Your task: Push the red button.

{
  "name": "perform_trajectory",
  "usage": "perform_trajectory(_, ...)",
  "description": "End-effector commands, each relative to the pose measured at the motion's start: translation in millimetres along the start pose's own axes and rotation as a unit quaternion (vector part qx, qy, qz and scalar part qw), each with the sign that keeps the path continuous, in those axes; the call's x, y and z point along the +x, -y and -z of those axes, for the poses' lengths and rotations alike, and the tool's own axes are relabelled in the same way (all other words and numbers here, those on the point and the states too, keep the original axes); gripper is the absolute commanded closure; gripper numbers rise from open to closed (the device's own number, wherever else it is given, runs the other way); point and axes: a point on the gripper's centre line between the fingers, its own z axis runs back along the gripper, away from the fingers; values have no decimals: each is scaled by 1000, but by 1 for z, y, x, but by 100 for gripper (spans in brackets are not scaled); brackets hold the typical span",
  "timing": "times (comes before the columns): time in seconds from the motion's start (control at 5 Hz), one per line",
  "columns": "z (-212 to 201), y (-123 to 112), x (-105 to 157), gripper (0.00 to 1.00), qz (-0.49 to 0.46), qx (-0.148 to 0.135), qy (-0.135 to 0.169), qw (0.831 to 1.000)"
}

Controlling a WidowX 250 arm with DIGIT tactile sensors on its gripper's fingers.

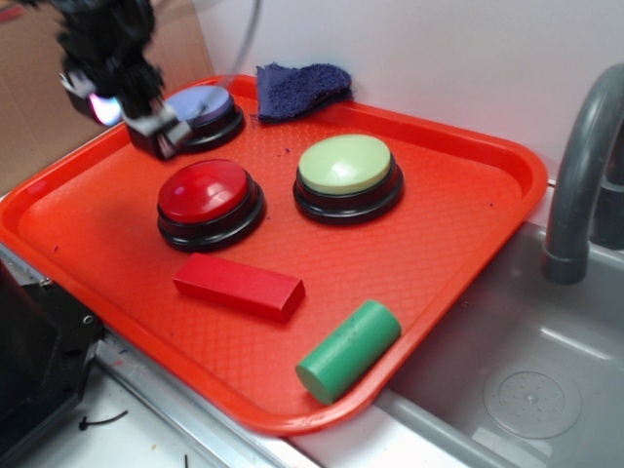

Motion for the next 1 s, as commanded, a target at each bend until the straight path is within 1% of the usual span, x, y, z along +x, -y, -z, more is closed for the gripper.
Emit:
perform_trajectory(0.0,12,15,1,0,18,-6,7,1000)
perform_trajectory(0.2,9,12,3,0,8,-17,3,1000)
perform_trajectory(0.4,1,11,6,0,4,-20,2,1000)
perform_trajectory(0.6,-20,8,9,0,-1,-26,18,999)
perform_trajectory(0.8,-31,8,10,0,-17,-12,24,999)
